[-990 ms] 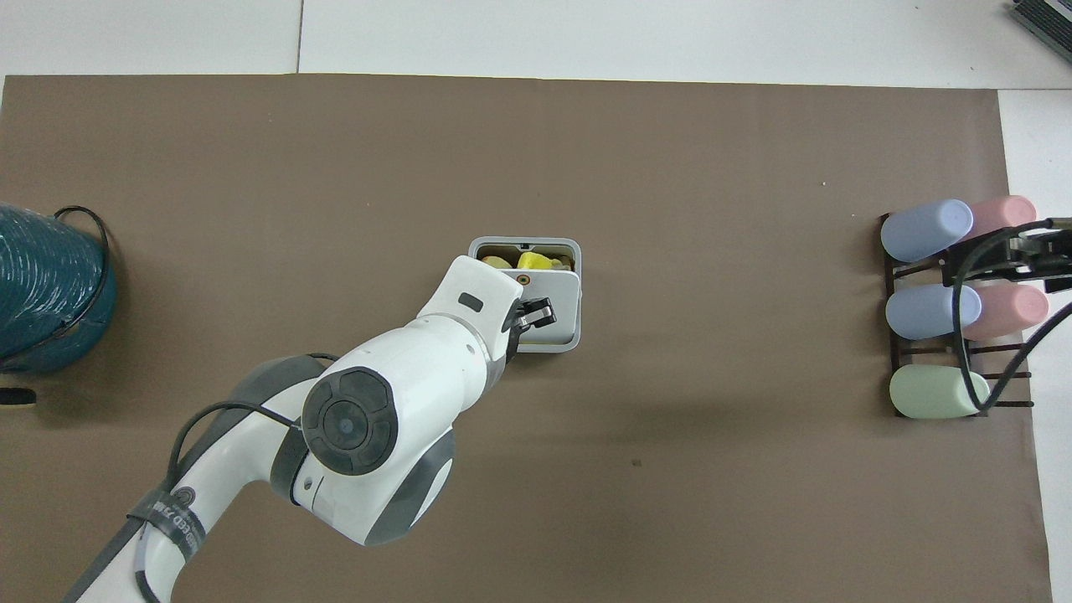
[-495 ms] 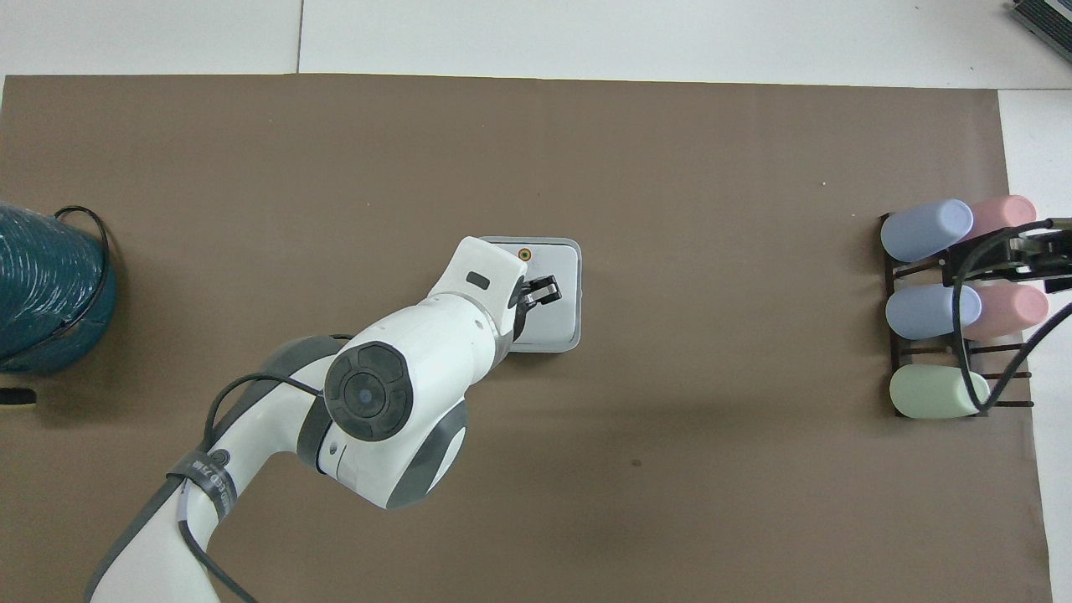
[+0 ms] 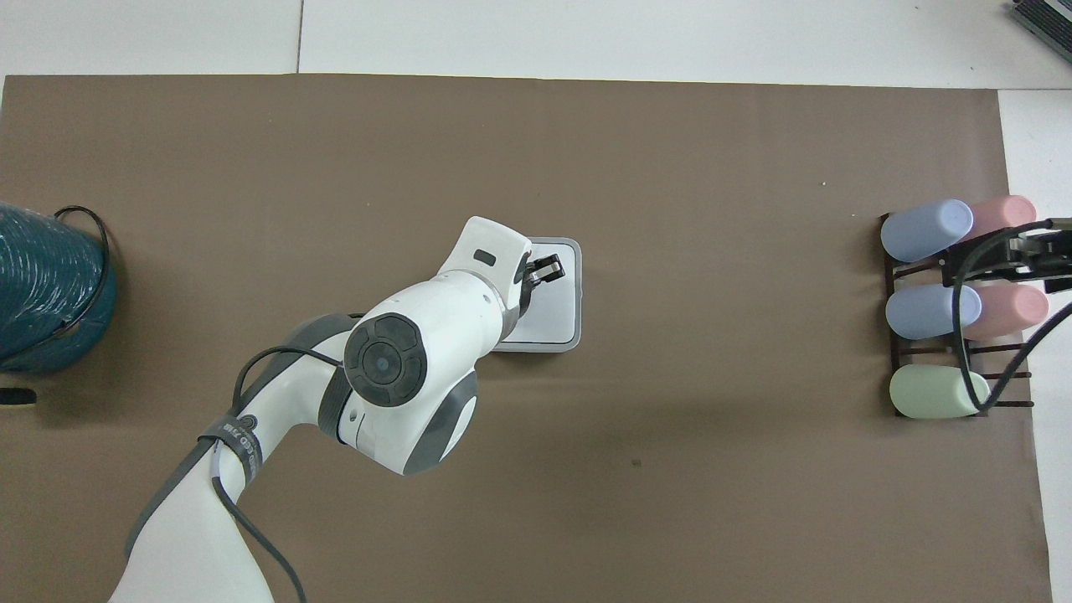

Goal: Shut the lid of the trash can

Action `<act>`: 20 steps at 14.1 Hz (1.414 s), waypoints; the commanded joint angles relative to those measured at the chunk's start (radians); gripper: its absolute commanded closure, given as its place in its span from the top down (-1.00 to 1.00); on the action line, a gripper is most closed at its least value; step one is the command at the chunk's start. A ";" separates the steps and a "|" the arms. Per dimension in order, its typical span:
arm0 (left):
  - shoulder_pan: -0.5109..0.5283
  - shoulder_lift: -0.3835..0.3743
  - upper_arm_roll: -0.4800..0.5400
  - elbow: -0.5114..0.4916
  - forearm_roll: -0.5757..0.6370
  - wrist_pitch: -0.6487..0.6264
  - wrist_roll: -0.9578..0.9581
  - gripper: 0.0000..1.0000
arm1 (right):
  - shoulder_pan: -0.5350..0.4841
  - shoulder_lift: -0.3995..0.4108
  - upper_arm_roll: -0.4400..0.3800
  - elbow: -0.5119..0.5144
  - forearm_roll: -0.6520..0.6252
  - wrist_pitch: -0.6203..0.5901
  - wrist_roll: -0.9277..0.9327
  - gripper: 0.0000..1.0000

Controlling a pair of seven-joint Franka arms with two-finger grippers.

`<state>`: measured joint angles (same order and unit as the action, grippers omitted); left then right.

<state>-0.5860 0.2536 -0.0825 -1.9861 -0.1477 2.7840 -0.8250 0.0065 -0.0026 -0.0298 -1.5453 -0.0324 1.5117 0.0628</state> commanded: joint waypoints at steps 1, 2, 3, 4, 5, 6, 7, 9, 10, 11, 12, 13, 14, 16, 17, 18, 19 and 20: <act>0.023 0.038 0.000 0.070 -0.010 -0.094 -0.002 -1.00 | -0.007 -0.030 0.004 -0.038 -0.014 0.027 -0.020 1.00; 0.052 0.036 -0.002 0.108 -0.009 -0.169 0.003 -1.00 | -0.007 -0.030 0.004 -0.038 -0.014 0.027 -0.020 1.00; 0.067 0.036 -0.003 0.153 -0.009 -0.248 0.006 -1.00 | -0.007 -0.030 0.004 -0.038 -0.014 0.027 -0.020 1.00; 0.074 0.036 0.000 0.203 -0.010 -0.324 0.007 -1.00 | -0.007 -0.030 0.004 -0.038 -0.014 0.027 -0.020 1.00; 0.093 0.036 0.000 0.240 -0.010 -0.389 0.012 -1.00 | -0.007 -0.030 0.004 -0.038 -0.014 0.027 -0.020 1.00; 0.113 0.033 -0.002 0.263 -0.009 -0.440 0.014 -1.00 | -0.007 -0.028 0.004 -0.038 -0.014 0.027 -0.020 1.00; 0.130 0.020 -0.002 0.277 -0.007 -0.481 0.017 -1.00 | -0.007 -0.030 0.004 -0.038 -0.014 0.027 -0.020 1.00; 0.173 -0.008 -0.002 0.286 -0.007 -0.559 0.058 -1.00 | -0.005 -0.030 0.004 -0.038 -0.014 0.027 -0.018 1.00; 0.198 -0.016 -0.002 0.299 -0.007 -0.602 0.099 -1.00 | -0.007 -0.030 0.004 -0.038 -0.014 0.027 -0.018 1.00; 0.219 -0.019 0.001 0.317 -0.007 -0.659 0.156 -1.00 | -0.007 -0.030 0.004 -0.038 -0.014 0.027 -0.018 1.00; 0.242 -0.019 0.003 0.343 -0.007 -0.719 0.214 -1.00 | -0.005 -0.030 0.004 -0.038 -0.014 0.027 -0.018 1.00; 0.270 -0.017 0.006 0.363 -0.006 -0.772 0.271 -1.00 | -0.007 -0.030 0.004 -0.038 -0.014 0.027 -0.018 1.00; 0.299 -0.020 0.007 0.368 -0.001 -0.815 0.329 -1.00 | -0.007 -0.028 0.004 -0.038 -0.012 0.027 -0.018 1.00; 0.354 -0.031 0.009 0.365 0.002 -0.877 0.464 -1.00 | -0.005 -0.030 0.004 -0.038 -0.012 0.027 -0.014 1.00; 0.397 -0.034 0.009 0.366 0.003 -0.909 0.540 -1.00 | -0.005 -0.030 0.004 -0.041 -0.009 0.027 0.001 1.00; 0.434 -0.045 0.009 0.366 0.010 -0.935 0.607 -1.00 | 0.000 -0.043 0.004 -0.061 -0.006 0.033 0.021 1.00; 0.464 -0.053 0.009 0.366 0.032 -0.961 0.666 -1.00 | 0.007 -0.052 0.005 -0.085 -0.004 0.057 0.047 1.00; 0.494 -0.069 0.007 0.366 0.060 -0.984 0.725 -1.00 | 0.007 -0.059 0.011 -0.094 -0.004 0.067 0.072 1.00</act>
<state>-0.1449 0.2214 -0.0665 -1.6229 -0.1276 1.8645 -0.2020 0.0081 -0.0102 -0.0275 -1.5627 -0.0324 1.5269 0.0861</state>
